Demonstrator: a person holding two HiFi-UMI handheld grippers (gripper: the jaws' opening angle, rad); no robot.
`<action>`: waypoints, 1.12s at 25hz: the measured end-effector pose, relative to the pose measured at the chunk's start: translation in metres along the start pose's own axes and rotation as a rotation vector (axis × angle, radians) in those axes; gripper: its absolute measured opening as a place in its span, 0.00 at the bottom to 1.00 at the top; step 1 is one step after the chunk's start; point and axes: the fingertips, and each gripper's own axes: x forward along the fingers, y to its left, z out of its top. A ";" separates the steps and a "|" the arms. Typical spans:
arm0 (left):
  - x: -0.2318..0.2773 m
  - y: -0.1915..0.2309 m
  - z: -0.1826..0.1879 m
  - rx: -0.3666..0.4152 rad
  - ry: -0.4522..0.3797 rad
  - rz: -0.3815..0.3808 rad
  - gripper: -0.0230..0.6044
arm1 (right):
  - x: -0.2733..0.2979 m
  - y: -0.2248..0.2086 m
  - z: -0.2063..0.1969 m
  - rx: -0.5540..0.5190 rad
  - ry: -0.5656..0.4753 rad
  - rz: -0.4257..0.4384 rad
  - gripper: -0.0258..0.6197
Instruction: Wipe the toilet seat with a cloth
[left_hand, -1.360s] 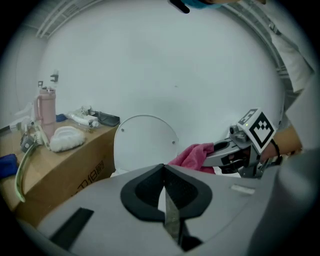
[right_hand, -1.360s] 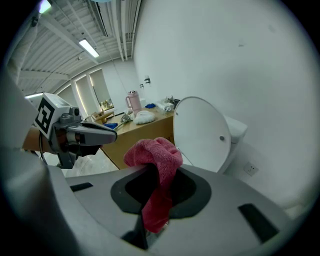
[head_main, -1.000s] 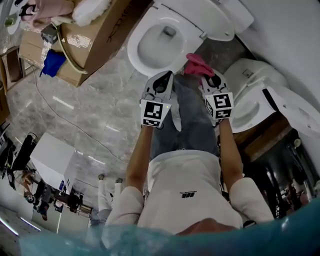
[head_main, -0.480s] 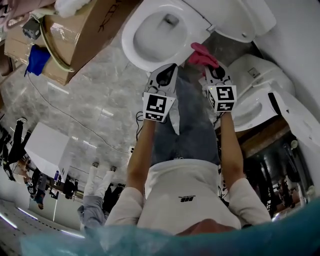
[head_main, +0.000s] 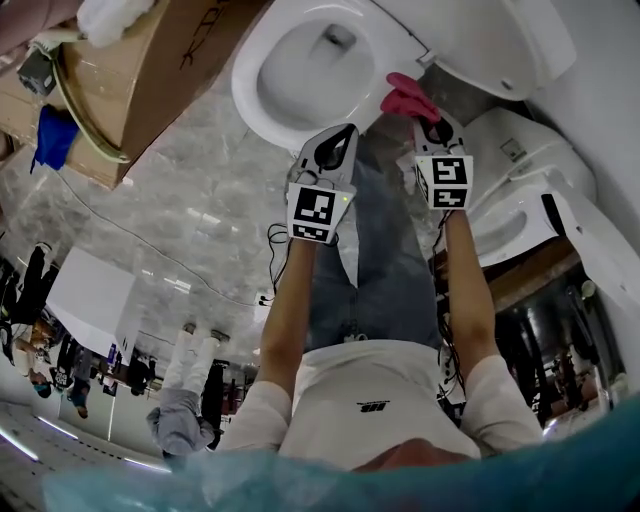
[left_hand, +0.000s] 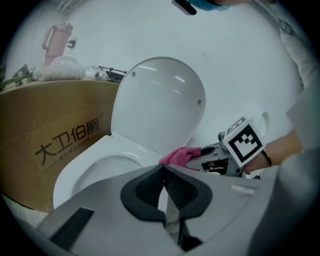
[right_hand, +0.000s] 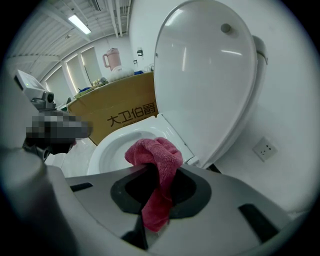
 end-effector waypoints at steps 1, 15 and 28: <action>0.003 0.001 -0.002 -0.003 0.003 -0.001 0.05 | 0.005 -0.001 -0.001 -0.006 0.003 0.001 0.12; 0.027 0.026 -0.033 -0.051 0.040 0.015 0.05 | 0.076 0.002 -0.033 -0.137 0.100 0.005 0.12; 0.012 0.039 -0.066 -0.102 0.049 0.008 0.05 | 0.110 0.029 -0.072 -0.141 0.192 0.041 0.12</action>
